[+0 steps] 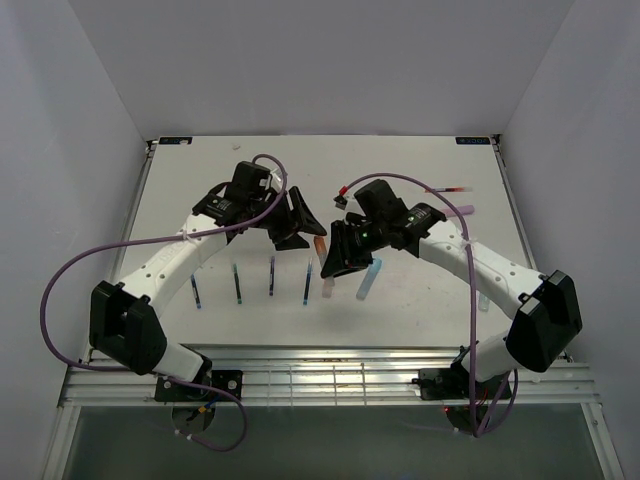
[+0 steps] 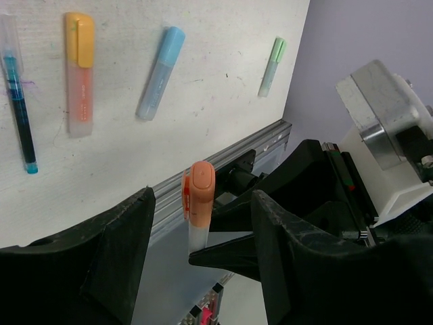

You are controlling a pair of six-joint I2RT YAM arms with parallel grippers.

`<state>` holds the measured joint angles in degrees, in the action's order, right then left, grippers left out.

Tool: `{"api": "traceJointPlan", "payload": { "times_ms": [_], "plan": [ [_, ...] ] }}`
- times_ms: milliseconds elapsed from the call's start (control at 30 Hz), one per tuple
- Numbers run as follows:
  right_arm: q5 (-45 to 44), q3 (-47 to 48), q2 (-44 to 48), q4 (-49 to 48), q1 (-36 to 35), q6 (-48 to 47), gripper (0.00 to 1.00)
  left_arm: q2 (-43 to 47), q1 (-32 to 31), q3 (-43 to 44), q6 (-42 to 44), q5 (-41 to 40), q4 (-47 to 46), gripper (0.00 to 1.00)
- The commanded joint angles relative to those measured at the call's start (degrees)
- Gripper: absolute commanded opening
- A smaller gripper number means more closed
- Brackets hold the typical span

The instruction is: Open the pen caps

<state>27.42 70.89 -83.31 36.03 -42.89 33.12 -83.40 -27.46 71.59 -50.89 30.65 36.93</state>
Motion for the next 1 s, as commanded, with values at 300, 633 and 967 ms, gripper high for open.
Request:
{"api": "traceJointPlan", "payload": {
  "times_ms": [300,633,967],
  "plan": [
    [2.6,4.9,-1.2,-4.4,-0.6,3.8,0.08,1.4,-1.1,-0.6,0.1,-2.2,-0.7,0.65],
    [2.6,3.6,-0.5,-5.6,-1.3,4.8,0.08,-0.5,-1.1,1.1,0.6,-2.3,-0.2,0.53],
    [1.4,6.0,-3.1,-5.6,-1.3,5.1,0.09,-0.1,-1.1,0.9,1.1,-1.2,-0.2,0.20]
  ]
}}
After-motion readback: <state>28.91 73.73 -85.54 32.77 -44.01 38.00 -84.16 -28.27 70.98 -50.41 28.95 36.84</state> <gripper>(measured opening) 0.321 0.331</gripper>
